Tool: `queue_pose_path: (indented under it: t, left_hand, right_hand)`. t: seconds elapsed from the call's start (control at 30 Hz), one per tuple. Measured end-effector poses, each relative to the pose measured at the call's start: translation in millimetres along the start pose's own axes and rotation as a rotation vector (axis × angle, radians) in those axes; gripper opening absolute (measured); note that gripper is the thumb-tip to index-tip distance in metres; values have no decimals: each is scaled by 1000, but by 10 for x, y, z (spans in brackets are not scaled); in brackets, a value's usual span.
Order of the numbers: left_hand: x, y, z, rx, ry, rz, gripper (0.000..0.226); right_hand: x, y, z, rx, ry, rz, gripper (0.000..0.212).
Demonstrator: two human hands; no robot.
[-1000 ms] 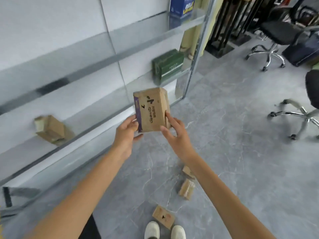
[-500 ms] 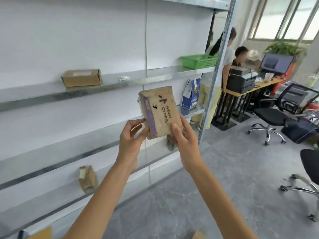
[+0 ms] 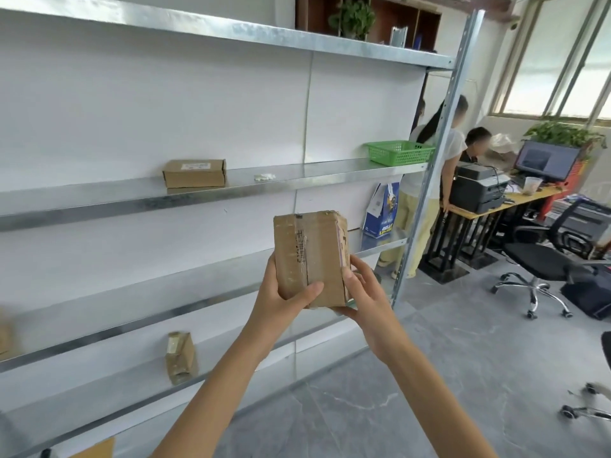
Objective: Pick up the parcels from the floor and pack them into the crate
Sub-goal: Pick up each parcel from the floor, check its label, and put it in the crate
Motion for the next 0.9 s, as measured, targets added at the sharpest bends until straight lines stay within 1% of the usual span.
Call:
queue_pose_path:
  t: [0.03, 0.07, 0.1, 0.17, 0.2, 0.23, 0.3, 0.37, 0.47, 0.5, 0.53, 0.6, 0.63, 0.67, 0.7, 0.73, 0.77, 0.8, 0.83, 0.9]
  left_hand:
    - [14, -38, -10, -9, -10, 4, 68]
    - [20, -95, -15, -35, -10, 30, 67]
    - [17, -177, -19, -95, 3, 78, 68]
    - [9, -344, -59, -201, 6, 162, 74]
    - [18, -374, -81, -184, -21, 147, 73]
    - [40, -367, -104, -132, -60, 96, 70]
    - [95, -330, -103, -69, -110, 5, 69]
    - [124, -368, -108, -52, -114, 12, 69]
    - [186, -464, -162, 0, -124, 76, 67]
    - [225, -504, -162, 18, -126, 112, 67]
    - [271, -540, -138, 43, -125, 152, 66]
    - [384, -597, -87, 88, -125, 224, 64]
    - [457, -605, -70, 104, -124, 246, 62]
    - [537, -599, -56, 118, -121, 265, 61]
    - [633, -574, -38, 126, -113, 282, 60]
    - [735, -539, -21, 131, -103, 299, 60]
    - [844, -499, -23, 129, -101, 318, 62]
    - [949, -456, -34, 122, -103, 338, 63]
    - [1057, -423, -56, 101, -106, 358, 65]
    - [1270, -422, -96, 41, -108, 421, 70]
  right_hand:
    - [-2, 39, 11, 10, 1, -21, 70]
    - [1, 76, 18, 27, -7, -30, 71]
    - [4, 107, 17, 52, -31, -19, 68]
    - [18, 154, -1, 146, -145, 81, 59]
    - [32, 173, -17, 200, -221, 151, 56]
    - [52, 194, -19, 237, -282, 211, 54]
    - [121, 279, 1, 278, -359, 262, 56]
    - [231, 404, -5, 327, -436, 244, 56]
    - [371, 535, -101, 336, -539, 144, 46]
    - [378, 532, -145, 276, -523, 91, 39]
    - [348, 514, -175, 191, -462, 28, 32]
    - [252, 458, -166, 64, -254, -91, 24]
    - [233, 430, -137, 84, -163, -139, 23]
    - [248, 410, -101, 136, -100, -195, 28]
    - [294, 401, -56, 173, -42, -272, 37]
    - [372, 404, -15, 176, 18, -364, 45]
    - [465, 403, 17, 147, 65, -449, 49]
    - [548, 390, 25, 104, 89, -502, 48]
    - [606, 355, 23, 68, 96, -520, 45]
    - [664, 245, 2, 43, 46, -488, 39]
Point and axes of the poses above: each hand's wrist, its own x-axis away from the middle knuckle, its own y-axis out of the palm, z = x × y, the point moved 7 cm from there along -x, towards the middle knuckle, and after that the axes turned 14 degrees about z, right-handed, at the moved point
